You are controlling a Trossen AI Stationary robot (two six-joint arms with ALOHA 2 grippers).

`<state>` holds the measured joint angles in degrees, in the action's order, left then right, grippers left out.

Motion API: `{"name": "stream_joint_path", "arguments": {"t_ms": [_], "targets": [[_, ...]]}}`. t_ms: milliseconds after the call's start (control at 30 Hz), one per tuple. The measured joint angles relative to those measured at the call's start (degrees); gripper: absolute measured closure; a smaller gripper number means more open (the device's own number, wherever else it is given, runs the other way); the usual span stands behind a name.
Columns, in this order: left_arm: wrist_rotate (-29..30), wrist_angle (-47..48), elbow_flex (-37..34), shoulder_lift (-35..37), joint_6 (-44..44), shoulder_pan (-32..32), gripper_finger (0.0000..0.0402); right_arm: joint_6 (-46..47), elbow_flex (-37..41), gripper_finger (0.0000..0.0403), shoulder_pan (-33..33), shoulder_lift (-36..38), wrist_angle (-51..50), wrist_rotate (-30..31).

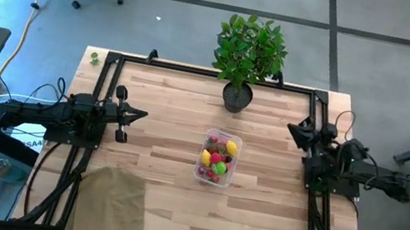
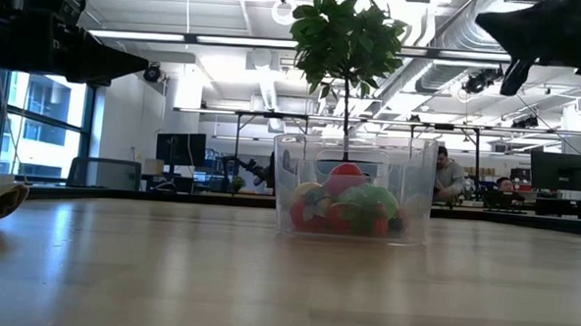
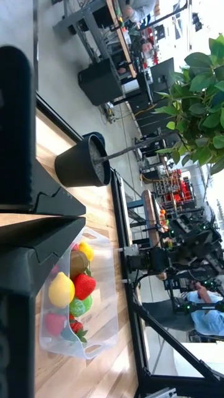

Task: Pick and placing Produce into tupperware
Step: Return to Home Position

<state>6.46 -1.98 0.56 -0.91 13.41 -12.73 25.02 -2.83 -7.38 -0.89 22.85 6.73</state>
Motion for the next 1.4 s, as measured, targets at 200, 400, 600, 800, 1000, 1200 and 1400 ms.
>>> {"name": "stream_joint_path", "arguments": {"t_ms": [200, 400, 600, 800, 1000, 1200, 1400], "targets": [[0.0, 0.0, 0.0, 0.0, 0.0, 0.0, 0.0396, -1.8, 0.0, 0.0403, 0.0, 0.0, -8.9, -2.8], [0.0, 0.0, 0.0, 0.0, 0.0, 0.0, 0.0396, -4.8, 0.0, 0.0403, 0.0, 0.0, -16.7, -3.9], [0.0, 0.0, 0.0, 0.0, 0.0, 0.0, 0.0396, -4.5, 0.0, 0.0403, 0.0, 0.0, -25.6, -3.8], [0.0, 0.0, 0.0, 0.0, 0.0, 0.0, 0.0396, -4.5, 0.0, 0.0403, 0.0, -0.3, -28.1, -4.0], [0.0, 0.0, 0.0, 0.0, 0.0, 0.0, 0.0396, -4.5, 0.0, 0.0403, 0.0, -0.3, -28.1, -3.9], [0.0, 0.0, 0.0, 0.0, 0.0, 0.0, 0.0396, -4.5, 0.0, 0.0402, 0.0, -0.3, -28.2, -3.9], [0.0, 0.0, 0.0, 0.0, 0.0, 0.0, 0.0396, -4.5, 0.0, 0.0402, 0.0, -0.3, -28.2, -3.9]]}}
